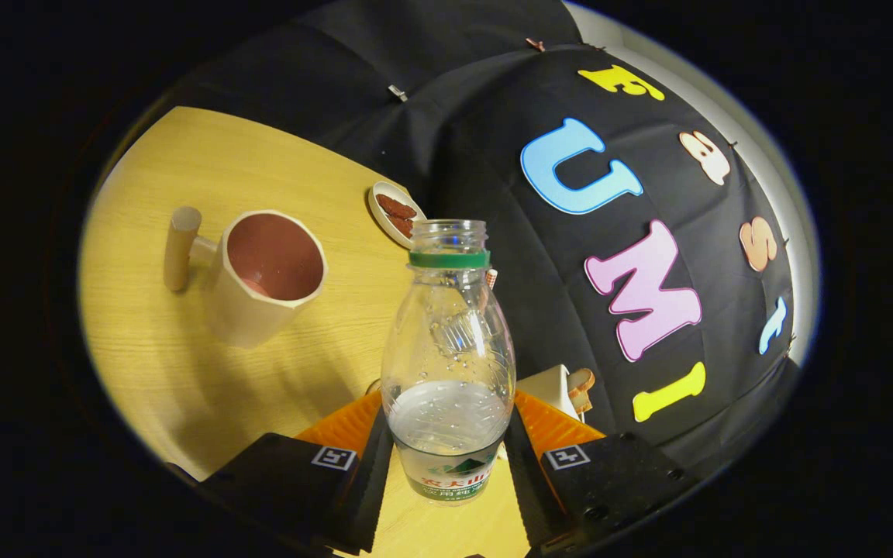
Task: Take the bottle from table, then pour the juice into the cup, finally place the bottle on the coaster
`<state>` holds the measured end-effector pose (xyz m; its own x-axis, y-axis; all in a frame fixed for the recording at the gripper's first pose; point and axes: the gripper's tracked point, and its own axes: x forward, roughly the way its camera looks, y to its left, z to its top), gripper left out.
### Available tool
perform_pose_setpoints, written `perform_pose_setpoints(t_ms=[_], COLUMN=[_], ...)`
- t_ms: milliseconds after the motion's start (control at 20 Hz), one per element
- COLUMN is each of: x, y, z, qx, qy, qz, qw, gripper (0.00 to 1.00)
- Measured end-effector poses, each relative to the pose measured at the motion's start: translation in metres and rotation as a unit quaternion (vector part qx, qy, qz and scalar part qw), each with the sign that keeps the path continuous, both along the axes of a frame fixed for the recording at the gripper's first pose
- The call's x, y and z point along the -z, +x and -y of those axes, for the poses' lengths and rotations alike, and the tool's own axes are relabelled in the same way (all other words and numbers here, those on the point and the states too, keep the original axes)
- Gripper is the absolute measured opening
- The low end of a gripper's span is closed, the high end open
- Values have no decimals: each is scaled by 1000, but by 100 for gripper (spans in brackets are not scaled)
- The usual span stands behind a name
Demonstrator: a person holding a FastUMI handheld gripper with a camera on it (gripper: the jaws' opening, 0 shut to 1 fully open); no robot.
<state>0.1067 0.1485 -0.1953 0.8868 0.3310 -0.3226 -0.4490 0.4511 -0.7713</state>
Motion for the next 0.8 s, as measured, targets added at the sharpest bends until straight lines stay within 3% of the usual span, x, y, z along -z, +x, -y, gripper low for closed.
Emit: perform_pose_setpoints(t_ms=[350, 800], x=[3, 13], y=[0, 11], z=[-21, -34], qx=[-54, -73], qy=[-86, -159], qz=[34, 56], qw=[994, 983], gripper=[73, 73])
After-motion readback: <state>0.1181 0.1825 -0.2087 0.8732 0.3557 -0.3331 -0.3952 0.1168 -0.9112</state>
